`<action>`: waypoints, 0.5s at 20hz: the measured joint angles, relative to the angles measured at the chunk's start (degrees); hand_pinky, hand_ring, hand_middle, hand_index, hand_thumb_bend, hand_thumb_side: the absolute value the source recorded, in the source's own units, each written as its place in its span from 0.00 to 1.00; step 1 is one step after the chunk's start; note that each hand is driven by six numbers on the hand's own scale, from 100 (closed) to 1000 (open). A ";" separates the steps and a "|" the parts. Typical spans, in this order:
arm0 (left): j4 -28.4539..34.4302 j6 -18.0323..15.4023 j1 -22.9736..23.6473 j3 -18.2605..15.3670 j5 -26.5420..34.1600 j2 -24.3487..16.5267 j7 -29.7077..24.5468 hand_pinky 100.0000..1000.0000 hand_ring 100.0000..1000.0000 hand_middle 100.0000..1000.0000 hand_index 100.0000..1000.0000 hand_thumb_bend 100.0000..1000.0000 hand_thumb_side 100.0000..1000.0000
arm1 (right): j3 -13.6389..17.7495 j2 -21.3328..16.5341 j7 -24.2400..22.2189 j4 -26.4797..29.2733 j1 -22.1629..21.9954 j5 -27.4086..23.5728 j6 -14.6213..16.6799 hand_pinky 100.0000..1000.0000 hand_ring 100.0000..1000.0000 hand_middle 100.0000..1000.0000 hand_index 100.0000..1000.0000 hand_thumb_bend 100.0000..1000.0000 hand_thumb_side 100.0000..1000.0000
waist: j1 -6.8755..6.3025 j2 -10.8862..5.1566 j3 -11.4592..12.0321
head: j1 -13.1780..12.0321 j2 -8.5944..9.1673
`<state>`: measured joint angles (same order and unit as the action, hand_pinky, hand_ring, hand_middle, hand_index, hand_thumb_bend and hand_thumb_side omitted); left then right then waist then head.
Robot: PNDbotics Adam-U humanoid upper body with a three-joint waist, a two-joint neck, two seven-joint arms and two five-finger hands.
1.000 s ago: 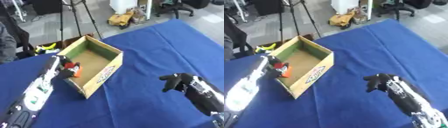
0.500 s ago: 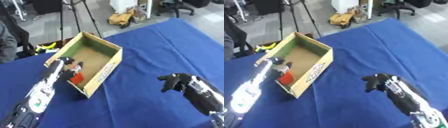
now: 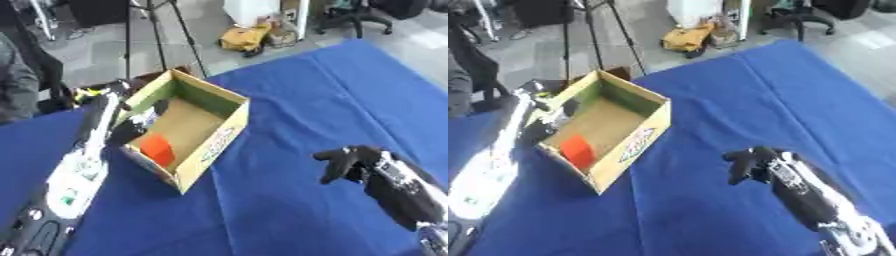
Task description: Pick up objects on the table and place them in the box.
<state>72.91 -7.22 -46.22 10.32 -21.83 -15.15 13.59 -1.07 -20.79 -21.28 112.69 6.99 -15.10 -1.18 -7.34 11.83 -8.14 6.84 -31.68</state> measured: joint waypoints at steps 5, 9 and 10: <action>16.20 -0.78 10.60 -2.07 8.99 -2.54 2.26 0.51 0.73 0.60 0.71 0.29 0.83 | 0.72 0.00 0.87 0.03 -0.48 -0.31 0.48 0.60 0.84 0.49 0.49 0.00 0.77 | 0.86 0.01 3.42 | 1.25 -0.31; 27.16 -0.88 20.97 -5.80 13.95 -2.57 6.79 0.51 0.73 0.59 0.70 0.25 0.85 | 1.49 0.00 1.79 0.06 -1.04 -0.31 0.72 0.60 0.84 0.49 0.50 0.00 0.77 | 1.04 0.02 6.46 | 1.94 -1.09; 28.90 -0.88 23.28 -6.68 14.71 -2.58 7.94 0.50 0.73 0.59 0.70 0.24 0.86 | 1.68 0.00 2.02 0.06 -1.08 -0.31 0.76 0.60 0.84 0.50 0.50 0.00 0.77 | 1.13 0.02 7.10 | 1.99 -1.38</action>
<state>101.81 -8.09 -22.94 3.63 -7.12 -17.73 21.53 0.61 -20.79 -19.26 112.76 5.91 -15.41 -0.42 -6.22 11.85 -1.05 8.83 -33.07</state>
